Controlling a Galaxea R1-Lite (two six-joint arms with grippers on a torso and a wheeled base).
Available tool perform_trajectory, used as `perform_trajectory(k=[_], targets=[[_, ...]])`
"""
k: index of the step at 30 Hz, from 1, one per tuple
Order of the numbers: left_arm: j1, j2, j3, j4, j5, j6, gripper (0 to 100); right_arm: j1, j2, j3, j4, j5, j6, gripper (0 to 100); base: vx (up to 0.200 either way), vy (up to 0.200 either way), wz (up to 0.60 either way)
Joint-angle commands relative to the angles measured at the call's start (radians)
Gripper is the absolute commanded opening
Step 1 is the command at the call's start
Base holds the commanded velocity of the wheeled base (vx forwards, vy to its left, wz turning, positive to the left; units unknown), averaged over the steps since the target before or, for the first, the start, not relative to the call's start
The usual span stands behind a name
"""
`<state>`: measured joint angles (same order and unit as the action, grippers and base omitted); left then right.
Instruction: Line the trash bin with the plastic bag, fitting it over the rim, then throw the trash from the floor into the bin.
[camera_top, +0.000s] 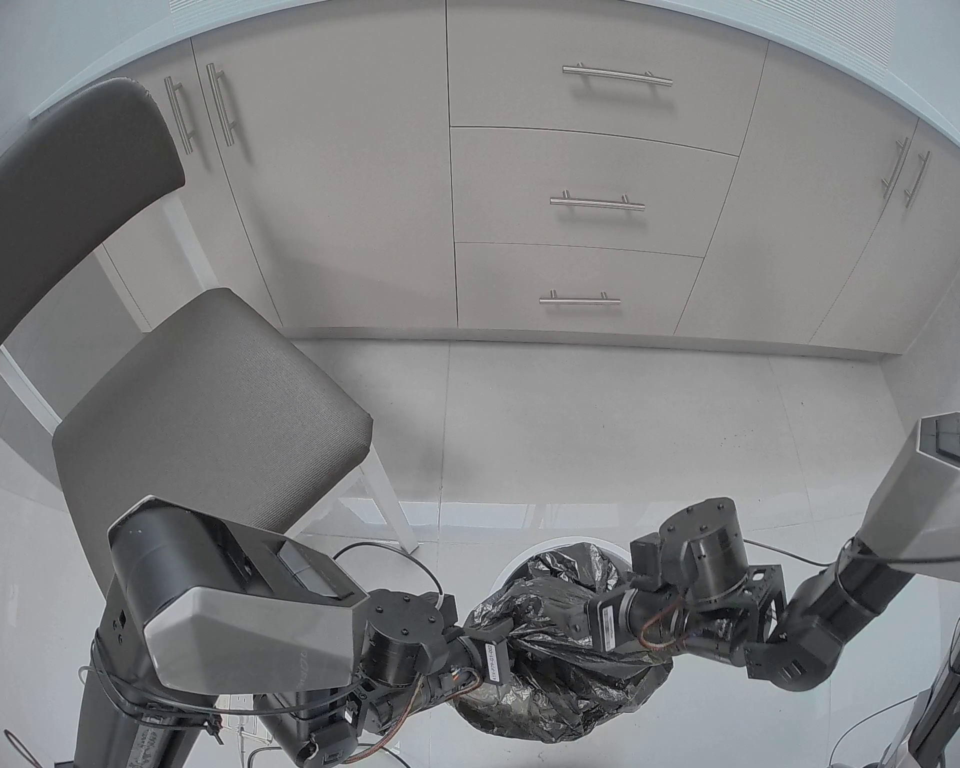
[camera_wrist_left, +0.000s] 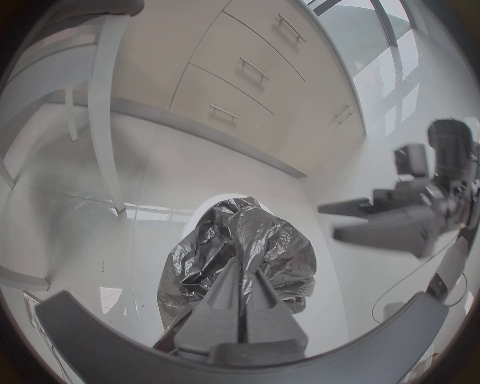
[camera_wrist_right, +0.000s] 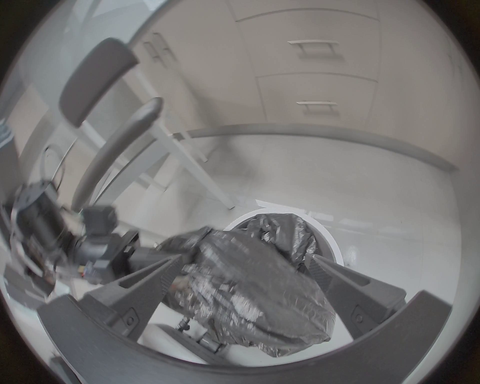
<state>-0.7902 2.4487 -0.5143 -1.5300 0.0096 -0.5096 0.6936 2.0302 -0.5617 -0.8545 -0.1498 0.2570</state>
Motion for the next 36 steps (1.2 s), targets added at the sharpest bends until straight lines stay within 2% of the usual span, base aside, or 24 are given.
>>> perform_trajectory(k=[1,4,7,11,16,22,28,36], targets=[[-0.009,0.001,-0.040,0.001,0.070,0.003,0,0.141,-0.065,0.167,-0.107,-0.020,-0.148,100,0.000,0.000,0.00],[-0.011,0.004,-0.041,0.001,0.072,0.003,0,0.190,-0.048,0.195,-0.106,-0.028,-0.217,100,0.000,0.000,0.00],[-0.011,0.000,-0.041,0.001,0.072,0.002,0,0.214,-0.027,0.197,-0.101,-0.034,-0.219,100,0.000,0.000,0.00],[-0.011,0.000,-0.041,0.001,0.072,0.002,0,0.205,0.018,0.197,-0.100,-0.062,-0.229,100,0.000,0.000,0.00],[-0.011,-0.002,-0.043,0.001,0.072,0.002,0,0.187,0.076,0.194,-0.101,-0.205,-0.315,100,0.000,0.000,0.00],[-0.011,0.000,-0.041,0.001,0.072,0.003,0,0.187,0.091,0.194,-0.100,-0.301,-0.366,100,0.000,0.000,0.00],[-0.011,0.001,-0.043,0.001,0.072,0.003,0,0.164,0.128,0.174,-0.107,-0.321,-0.364,100,0.000,0.000,0.00],[-0.011,0.003,-0.046,0.001,0.072,0.003,0,0.056,0.203,0.103,-0.113,-0.321,-0.348,100,0.000,0.000,0.00]])
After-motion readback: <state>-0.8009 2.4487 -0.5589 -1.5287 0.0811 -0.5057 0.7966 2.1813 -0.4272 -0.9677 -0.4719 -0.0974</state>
